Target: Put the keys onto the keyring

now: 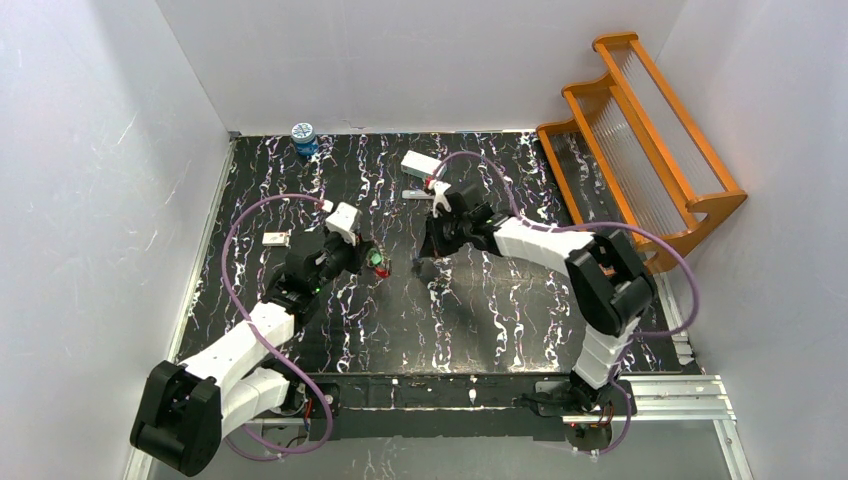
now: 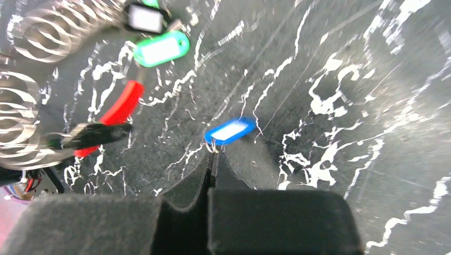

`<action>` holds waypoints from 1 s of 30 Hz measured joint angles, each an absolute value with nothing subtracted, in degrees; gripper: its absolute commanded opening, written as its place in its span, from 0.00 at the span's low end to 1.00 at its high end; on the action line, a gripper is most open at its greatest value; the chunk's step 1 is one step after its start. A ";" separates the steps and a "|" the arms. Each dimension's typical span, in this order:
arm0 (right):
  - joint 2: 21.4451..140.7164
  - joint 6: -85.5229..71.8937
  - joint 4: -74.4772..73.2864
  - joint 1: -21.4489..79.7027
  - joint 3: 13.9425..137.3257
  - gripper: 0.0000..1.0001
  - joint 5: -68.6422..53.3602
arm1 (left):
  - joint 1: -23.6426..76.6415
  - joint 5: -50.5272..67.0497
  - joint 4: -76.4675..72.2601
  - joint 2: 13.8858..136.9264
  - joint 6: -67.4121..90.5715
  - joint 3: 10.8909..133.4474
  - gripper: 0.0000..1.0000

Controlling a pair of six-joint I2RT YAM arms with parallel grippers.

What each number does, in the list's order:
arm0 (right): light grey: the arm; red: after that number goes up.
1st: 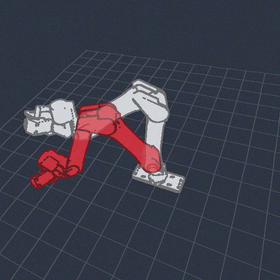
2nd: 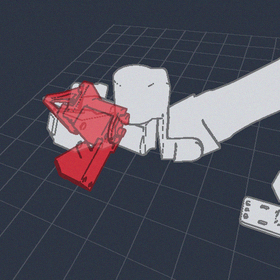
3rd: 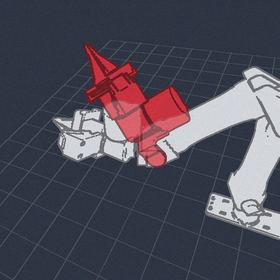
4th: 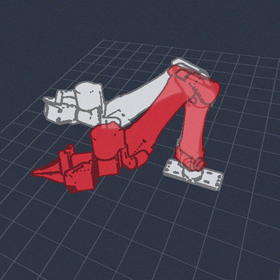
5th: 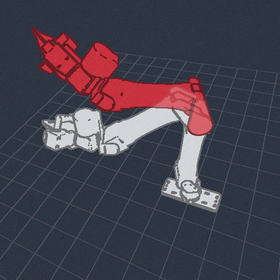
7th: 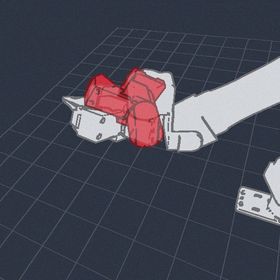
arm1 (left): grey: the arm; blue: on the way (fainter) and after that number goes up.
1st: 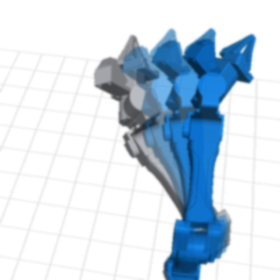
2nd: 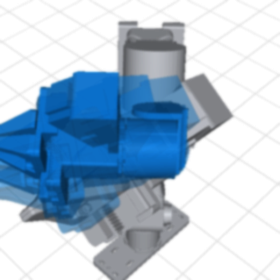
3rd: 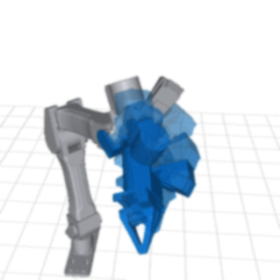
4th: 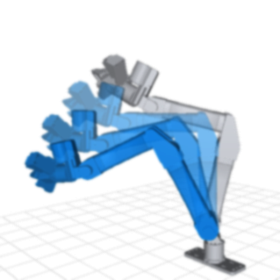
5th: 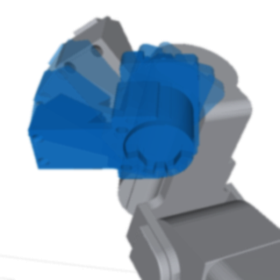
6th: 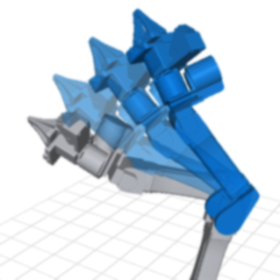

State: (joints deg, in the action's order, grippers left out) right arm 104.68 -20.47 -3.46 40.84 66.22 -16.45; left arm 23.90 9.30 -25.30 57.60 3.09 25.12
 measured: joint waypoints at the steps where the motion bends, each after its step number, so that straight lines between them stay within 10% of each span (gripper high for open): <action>1: 103.11 -19.18 -3.44 40.66 66.17 0.01 -16.08 | 23.90 10.41 -24.99 57.60 2.17 25.23 0.00; 30: 87.35 1.17 -2.79 39.09 57.56 0.01 -19.22 | 29.71 37.74 -17.76 73.82 -13.91 34.46 0.00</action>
